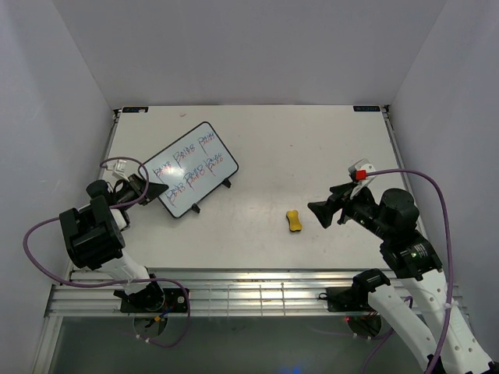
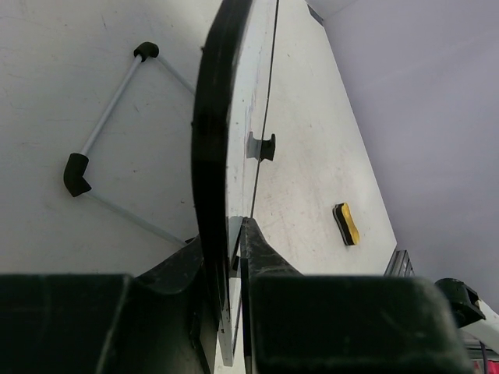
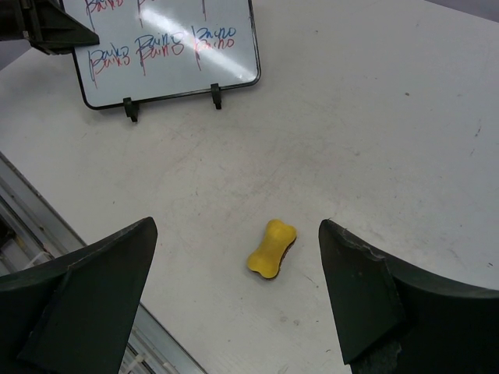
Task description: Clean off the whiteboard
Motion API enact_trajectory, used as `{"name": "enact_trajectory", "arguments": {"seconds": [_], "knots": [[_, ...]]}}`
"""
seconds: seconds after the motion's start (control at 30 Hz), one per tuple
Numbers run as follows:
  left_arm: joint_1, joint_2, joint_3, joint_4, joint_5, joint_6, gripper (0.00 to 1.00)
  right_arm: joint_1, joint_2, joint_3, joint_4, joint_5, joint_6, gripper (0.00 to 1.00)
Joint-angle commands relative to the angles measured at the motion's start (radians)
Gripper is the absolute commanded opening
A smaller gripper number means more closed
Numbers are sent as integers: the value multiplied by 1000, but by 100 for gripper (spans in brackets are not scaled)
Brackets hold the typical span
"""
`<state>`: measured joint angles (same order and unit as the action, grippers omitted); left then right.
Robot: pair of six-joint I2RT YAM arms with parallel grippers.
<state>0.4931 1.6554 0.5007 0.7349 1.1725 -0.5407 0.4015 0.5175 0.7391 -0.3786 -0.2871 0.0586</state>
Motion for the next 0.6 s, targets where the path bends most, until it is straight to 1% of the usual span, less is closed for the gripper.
{"name": "enact_trajectory", "arguments": {"seconds": [0.0,0.1,0.13,0.17,0.23,0.33,0.4,0.47,0.57], "knots": [[-16,-31,15,-29,-31,38,10,5,6,40,35,9,-16,90],[-22,-64,16,-54,-43,50,2,7,4,39,37,9,-17,90],[-22,-75,18,-87,-78,62,2,7,6,39,38,9,-14,90],[-24,-86,19,-98,-85,68,2,5,4,39,40,9,-13,90],[-25,-101,25,-107,-89,70,0,5,4,39,43,3,-11,90],[-28,-126,30,-111,-97,64,0,5,1,39,43,0,-8,90],[-31,-155,32,-109,-128,59,0,5,1,37,43,0,-9,90],[-39,-200,32,-86,-146,33,0,5,1,37,46,-6,-9,90],[-51,-250,35,-20,-139,-5,0,5,10,34,60,-20,-5,90]]}}
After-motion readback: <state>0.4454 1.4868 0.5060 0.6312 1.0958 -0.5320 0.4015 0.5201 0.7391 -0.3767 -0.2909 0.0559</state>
